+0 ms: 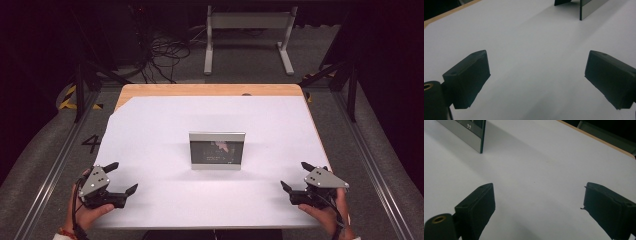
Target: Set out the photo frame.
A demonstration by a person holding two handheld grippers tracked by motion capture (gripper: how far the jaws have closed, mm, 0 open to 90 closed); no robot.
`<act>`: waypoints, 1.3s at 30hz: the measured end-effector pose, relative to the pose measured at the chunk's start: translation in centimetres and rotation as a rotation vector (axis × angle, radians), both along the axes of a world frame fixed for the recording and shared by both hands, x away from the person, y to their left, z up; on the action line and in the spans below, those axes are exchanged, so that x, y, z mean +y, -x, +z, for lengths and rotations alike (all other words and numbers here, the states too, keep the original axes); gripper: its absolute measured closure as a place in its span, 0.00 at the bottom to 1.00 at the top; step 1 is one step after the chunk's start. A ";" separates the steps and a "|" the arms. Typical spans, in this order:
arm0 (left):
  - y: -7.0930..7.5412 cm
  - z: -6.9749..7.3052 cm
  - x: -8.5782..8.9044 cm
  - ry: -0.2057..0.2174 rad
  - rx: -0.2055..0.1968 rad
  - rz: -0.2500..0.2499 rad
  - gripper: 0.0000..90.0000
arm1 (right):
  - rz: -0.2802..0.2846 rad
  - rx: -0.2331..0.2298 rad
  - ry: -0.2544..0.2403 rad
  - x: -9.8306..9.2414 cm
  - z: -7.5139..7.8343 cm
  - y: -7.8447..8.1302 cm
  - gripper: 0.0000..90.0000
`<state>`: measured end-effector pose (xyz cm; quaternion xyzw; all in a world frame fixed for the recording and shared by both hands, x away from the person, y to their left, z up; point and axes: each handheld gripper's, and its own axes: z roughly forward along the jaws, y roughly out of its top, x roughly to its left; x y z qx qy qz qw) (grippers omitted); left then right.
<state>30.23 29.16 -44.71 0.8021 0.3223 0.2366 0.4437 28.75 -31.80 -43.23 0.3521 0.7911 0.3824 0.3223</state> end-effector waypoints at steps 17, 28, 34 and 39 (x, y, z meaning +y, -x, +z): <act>1.3 -0.9 2.0 0.040 0.028 0.039 0.07 | -0.046 0.019 -0.010 -1.0 -1.1 1.0 0.12; 1.4 -1.0 1.6 0.027 0.024 0.013 0.07 | -0.049 0.008 -0.010 -0.8 -0.9 1.2 0.12; 1.2 -1.0 1.6 0.038 0.030 0.022 0.07 | -0.045 0.011 -0.005 -0.8 -1.1 1.1 0.11; 1.1 -1.1 1.5 0.032 0.032 0.020 0.07 | -0.044 0.010 -0.006 -0.8 -1.0 1.1 0.11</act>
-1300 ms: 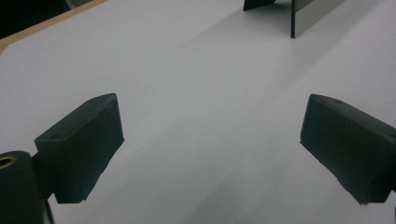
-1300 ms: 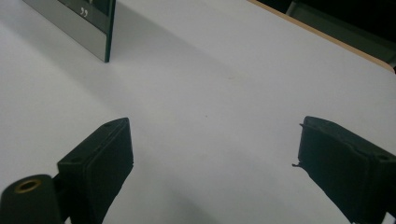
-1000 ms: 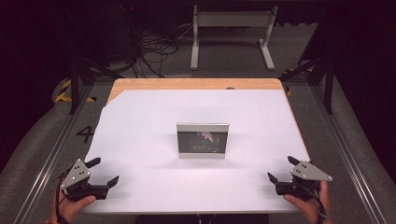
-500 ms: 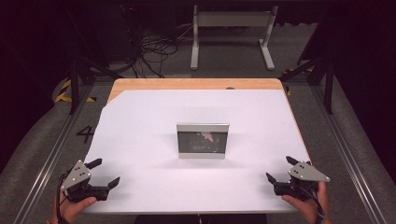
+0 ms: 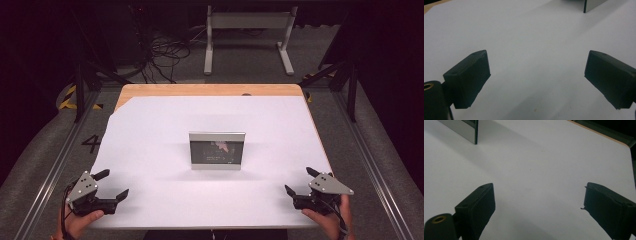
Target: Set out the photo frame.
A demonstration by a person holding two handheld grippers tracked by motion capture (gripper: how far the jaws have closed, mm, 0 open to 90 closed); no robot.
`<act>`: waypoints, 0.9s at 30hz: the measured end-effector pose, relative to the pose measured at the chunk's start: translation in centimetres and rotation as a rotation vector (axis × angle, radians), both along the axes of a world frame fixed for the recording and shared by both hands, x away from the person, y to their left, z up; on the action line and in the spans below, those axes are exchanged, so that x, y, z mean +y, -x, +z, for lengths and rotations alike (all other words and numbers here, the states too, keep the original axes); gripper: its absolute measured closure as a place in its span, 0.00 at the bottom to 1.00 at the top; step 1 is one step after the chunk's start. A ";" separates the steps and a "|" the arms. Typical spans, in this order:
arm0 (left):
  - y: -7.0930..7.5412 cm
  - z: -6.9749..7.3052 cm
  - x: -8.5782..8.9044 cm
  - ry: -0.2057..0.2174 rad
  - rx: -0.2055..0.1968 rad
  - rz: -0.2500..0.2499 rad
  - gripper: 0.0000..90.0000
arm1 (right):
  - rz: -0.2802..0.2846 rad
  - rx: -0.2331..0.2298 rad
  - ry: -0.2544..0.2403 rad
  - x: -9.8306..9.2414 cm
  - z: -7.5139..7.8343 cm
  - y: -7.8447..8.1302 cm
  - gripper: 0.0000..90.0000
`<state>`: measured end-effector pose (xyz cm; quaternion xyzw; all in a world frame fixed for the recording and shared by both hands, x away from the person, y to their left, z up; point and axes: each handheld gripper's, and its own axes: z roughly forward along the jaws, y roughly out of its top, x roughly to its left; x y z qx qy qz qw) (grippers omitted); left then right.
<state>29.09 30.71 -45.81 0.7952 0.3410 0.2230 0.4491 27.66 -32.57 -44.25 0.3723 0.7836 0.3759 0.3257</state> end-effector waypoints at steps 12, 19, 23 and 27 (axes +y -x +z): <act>-0.1 0.0 0.0 -0.003 0.004 0.003 0.07 | -0.005 0.002 0.002 0.0 -0.1 0.0 0.11; -0.3 0.0 -0.2 -0.011 0.005 0.000 0.07 | -0.008 0.010 0.010 0.0 -0.2 0.0 0.11; -0.5 0.0 -0.4 -0.008 0.004 -0.006 0.07 | -0.017 0.013 0.012 -0.1 -0.3 0.1 0.12; -0.7 0.0 -0.7 -0.018 0.004 -0.017 0.07 | -0.026 0.012 0.014 -0.3 -0.3 0.3 0.12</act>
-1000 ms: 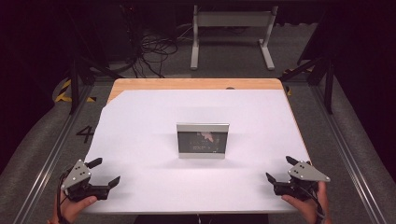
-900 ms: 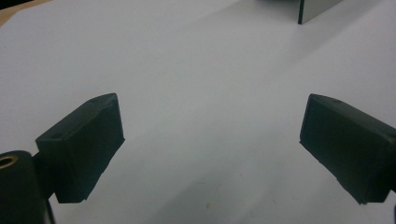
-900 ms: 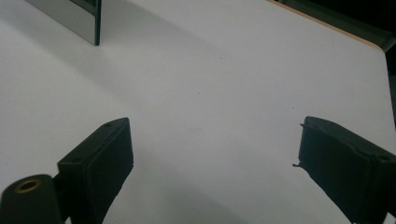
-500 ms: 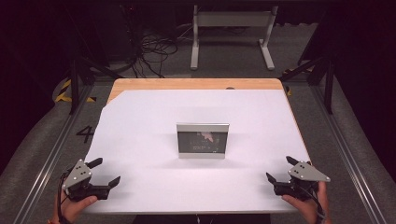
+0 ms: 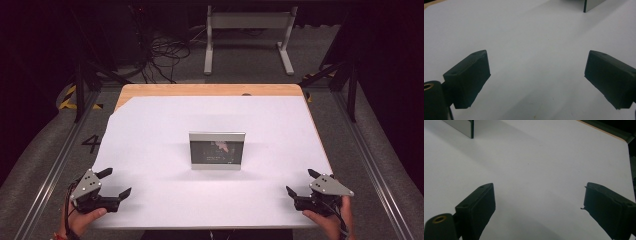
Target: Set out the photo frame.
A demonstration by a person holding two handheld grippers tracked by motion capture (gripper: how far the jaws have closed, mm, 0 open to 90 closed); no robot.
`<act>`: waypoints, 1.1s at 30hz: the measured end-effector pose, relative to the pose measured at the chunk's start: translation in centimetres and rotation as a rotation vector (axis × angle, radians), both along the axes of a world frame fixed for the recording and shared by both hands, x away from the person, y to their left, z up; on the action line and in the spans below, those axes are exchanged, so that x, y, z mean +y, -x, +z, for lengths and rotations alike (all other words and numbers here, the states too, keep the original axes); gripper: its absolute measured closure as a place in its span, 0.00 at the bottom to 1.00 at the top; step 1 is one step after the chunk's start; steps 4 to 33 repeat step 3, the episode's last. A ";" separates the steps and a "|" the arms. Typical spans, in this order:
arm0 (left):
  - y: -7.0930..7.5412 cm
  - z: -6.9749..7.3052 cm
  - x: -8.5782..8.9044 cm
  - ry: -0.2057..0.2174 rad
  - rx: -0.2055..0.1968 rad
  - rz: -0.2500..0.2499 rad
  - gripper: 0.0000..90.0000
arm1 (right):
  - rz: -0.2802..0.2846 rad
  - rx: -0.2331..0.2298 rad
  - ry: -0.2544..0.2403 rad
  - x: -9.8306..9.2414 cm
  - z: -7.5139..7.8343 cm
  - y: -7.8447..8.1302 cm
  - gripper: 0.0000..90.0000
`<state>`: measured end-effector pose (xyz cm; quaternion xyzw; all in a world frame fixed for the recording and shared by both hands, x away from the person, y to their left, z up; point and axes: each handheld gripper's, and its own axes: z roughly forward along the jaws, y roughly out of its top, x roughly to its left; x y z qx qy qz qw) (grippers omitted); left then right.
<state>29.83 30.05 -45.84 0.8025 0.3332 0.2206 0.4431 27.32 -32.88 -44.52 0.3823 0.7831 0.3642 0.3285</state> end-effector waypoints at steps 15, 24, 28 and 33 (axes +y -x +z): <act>-0.2 0.1 -0.2 0.007 0.001 -0.004 0.07 | -0.006 0.001 -0.001 -0.1 0.0 0.2 0.12; -0.2 0.1 -0.2 0.007 0.001 -0.004 0.07 | -0.006 0.001 -0.001 -0.1 0.0 0.2 0.12; -0.2 0.1 -0.2 0.007 0.001 -0.004 0.07 | -0.006 0.001 -0.001 -0.1 0.0 0.2 0.12; -0.2 0.1 -0.2 0.007 0.001 -0.004 0.07 | -0.006 0.001 -0.001 -0.1 0.0 0.2 0.12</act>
